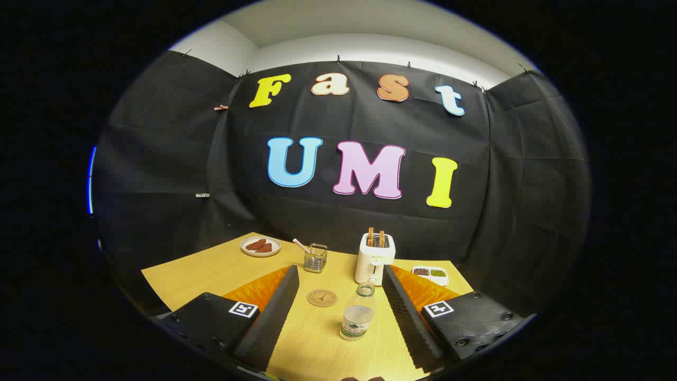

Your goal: Take the bottle from table, then pour the juice into the cup, finally place the bottle on the coaster

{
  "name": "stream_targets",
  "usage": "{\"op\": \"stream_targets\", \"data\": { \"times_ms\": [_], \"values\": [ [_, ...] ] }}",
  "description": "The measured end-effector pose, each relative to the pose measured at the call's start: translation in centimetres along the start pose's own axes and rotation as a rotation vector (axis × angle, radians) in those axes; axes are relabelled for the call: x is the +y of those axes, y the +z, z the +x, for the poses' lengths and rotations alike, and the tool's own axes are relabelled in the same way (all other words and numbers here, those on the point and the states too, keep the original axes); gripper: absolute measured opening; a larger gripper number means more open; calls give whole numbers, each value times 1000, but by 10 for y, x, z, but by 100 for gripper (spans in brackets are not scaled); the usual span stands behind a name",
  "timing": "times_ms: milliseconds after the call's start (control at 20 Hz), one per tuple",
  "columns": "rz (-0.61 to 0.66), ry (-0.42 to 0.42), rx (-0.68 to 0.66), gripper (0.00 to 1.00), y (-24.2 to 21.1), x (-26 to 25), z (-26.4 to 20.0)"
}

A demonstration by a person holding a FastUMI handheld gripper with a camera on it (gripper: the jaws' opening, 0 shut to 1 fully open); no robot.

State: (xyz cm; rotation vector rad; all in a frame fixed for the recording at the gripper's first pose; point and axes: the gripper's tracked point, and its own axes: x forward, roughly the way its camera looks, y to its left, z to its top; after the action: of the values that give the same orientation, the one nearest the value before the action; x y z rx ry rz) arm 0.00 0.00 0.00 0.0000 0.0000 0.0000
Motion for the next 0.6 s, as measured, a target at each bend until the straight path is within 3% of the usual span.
{"op": "stream_targets", "data": {
  "times_ms": [600],
  "values": [
    [16,-37,0,97,-9,-15,24]
  ]
}}
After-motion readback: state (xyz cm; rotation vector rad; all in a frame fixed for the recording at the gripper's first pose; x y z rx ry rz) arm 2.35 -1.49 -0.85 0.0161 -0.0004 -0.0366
